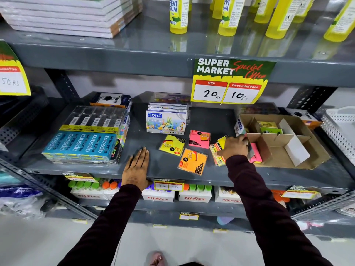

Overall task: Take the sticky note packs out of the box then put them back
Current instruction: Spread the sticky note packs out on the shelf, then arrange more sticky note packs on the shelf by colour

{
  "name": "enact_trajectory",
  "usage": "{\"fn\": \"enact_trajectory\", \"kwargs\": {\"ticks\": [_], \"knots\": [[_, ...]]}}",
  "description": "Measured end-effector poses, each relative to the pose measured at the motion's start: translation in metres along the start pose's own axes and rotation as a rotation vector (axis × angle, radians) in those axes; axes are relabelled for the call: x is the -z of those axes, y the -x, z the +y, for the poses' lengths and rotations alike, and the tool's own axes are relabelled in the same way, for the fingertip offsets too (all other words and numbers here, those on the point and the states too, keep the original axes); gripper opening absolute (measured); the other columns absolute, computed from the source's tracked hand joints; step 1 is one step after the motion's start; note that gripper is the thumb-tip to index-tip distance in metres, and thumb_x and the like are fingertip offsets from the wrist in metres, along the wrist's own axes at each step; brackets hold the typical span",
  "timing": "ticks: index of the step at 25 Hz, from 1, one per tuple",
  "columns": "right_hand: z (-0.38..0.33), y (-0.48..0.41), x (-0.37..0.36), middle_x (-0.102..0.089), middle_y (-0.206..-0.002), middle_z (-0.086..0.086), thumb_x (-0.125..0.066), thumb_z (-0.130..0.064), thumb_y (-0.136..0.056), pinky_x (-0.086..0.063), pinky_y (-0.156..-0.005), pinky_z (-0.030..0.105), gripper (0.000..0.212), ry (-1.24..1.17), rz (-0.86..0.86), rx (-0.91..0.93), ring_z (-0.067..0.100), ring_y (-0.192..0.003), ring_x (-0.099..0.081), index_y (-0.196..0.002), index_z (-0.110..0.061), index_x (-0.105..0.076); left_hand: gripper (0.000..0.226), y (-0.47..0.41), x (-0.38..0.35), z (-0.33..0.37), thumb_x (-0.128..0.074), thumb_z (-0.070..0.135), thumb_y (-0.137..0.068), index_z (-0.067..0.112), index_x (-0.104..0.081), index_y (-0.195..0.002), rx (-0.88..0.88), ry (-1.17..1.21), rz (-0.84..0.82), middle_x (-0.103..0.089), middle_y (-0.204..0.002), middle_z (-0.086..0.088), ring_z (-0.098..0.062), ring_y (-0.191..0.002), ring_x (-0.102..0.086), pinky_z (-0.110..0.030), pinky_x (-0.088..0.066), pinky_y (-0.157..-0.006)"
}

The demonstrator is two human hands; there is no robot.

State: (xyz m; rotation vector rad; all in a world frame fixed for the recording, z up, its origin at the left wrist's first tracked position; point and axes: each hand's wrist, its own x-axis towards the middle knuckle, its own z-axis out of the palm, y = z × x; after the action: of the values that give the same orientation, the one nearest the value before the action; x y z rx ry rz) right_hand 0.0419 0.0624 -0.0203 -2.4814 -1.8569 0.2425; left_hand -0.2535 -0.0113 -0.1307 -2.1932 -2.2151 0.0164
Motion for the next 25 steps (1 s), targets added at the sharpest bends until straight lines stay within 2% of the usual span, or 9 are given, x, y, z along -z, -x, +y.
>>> {"fn": "enact_trajectory", "kwargs": {"ticks": [3,7,10,12,14,16,18,21,25], "knots": [[-0.005,0.000,0.004,-0.054,-0.127,0.025,-0.062,-0.011,-0.088,-0.051,-0.093,0.044,0.041,-0.076,0.000,0.100,0.042,-0.117,-0.054,-0.125,0.000,-0.049,0.106,0.001,0.001,0.001,-0.068,0.036,-0.079,0.010,0.009,-0.147,-0.004,0.014,0.014,0.003,-0.161,-0.006,-0.021,-0.149,0.003,-0.037,-0.001,-0.121],[-0.031,0.007,0.014,-0.064,-0.115,0.025,-0.049,-0.013,-0.094,-0.053,-0.085,0.043,0.040,-0.125,0.020,0.220,0.044,-0.108,-0.061,-0.133,-0.011,-0.040,0.113,0.003,0.003,0.000,-0.078,0.036,-0.067,0.009,-0.005,-0.148,-0.014,0.087,0.024,-0.009,-0.160,-0.008,-0.023,-0.148,-0.010,-0.039,-0.009,-0.121],[-0.068,0.019,0.009,-0.066,-0.113,0.024,-0.048,0.001,-0.091,-0.053,-0.085,0.043,0.040,-0.077,0.031,0.333,0.041,-0.105,-0.064,-0.130,-0.006,-0.040,0.113,0.002,0.002,-0.002,-0.076,0.037,-0.068,0.011,-0.001,-0.148,-0.024,0.100,0.005,-0.006,-0.161,-0.006,-0.020,-0.149,-0.008,-0.037,-0.005,-0.121],[-0.092,0.025,0.000,-0.066,-0.113,0.022,-0.049,0.008,-0.087,-0.054,-0.085,0.042,0.042,-0.035,0.118,0.435,0.039,-0.104,-0.065,-0.128,-0.002,-0.042,0.113,0.001,0.002,-0.002,-0.074,0.040,-0.070,0.012,0.003,-0.148,-0.027,0.098,-0.002,-0.002,-0.161,-0.005,-0.019,-0.149,-0.004,-0.036,-0.002,-0.121],[-0.107,0.028,-0.015,-0.063,-0.120,0.019,-0.047,0.009,-0.085,-0.051,-0.092,0.040,0.046,-0.002,0.169,0.548,0.035,-0.112,-0.060,-0.130,-0.003,-0.044,0.113,0.001,0.002,-0.002,-0.075,0.039,-0.068,0.011,-0.001,-0.148,-0.023,0.104,0.005,-0.005,-0.161,-0.006,-0.020,-0.148,-0.009,-0.036,-0.005,-0.121],[-0.109,0.028,-0.034,-0.055,-0.131,0.014,-0.045,0.009,-0.086,-0.044,-0.103,0.038,0.048,0.046,0.149,0.675,0.032,-0.125,-0.047,-0.132,-0.006,-0.045,0.108,0.002,0.002,-0.001,-0.076,0.034,-0.070,0.010,-0.005,-0.148,-0.016,0.086,0.042,-0.010,-0.160,-0.007,-0.022,-0.147,-0.017,-0.038,-0.011,-0.121],[-0.099,0.026,-0.053,-0.050,-0.138,0.011,-0.048,0.010,-0.085,-0.039,-0.109,0.037,0.053,0.065,0.151,0.768,0.031,-0.131,-0.039,-0.135,-0.008,-0.046,0.103,0.001,-0.001,0.000,-0.069,0.034,-0.077,0.010,0.001,-0.148,-0.011,0.043,0.056,-0.004,-0.161,-0.006,-0.021,-0.148,-0.011,-0.036,-0.007,-0.121],[-0.089,0.018,-0.067,-0.049,-0.142,0.011,-0.049,0.004,-0.088,-0.038,-0.111,0.038,0.051,0.034,0.102,0.816,0.031,-0.131,-0.041,-0.138,-0.007,-0.046,0.106,0.000,-0.004,-0.001,-0.066,0.041,-0.079,0.010,0.010,-0.147,-0.010,0.029,0.027,0.006,-0.161,-0.004,-0.019,-0.149,0.003,-0.035,0.001,-0.120],[-0.090,0.016,-0.069,-0.047,-0.144,0.012,-0.046,-0.017,-0.094,-0.030,-0.115,0.036,0.045,0.034,0.045,0.821,0.028,-0.134,-0.039,-0.138,-0.010,-0.048,0.109,0.000,-0.004,-0.003,-0.068,0.041,-0.077,0.010,0.010,-0.147,-0.004,0.030,0.025,0.007,-0.161,-0.003,-0.020,-0.149,0.002,-0.036,-0.001,-0.121]]}}
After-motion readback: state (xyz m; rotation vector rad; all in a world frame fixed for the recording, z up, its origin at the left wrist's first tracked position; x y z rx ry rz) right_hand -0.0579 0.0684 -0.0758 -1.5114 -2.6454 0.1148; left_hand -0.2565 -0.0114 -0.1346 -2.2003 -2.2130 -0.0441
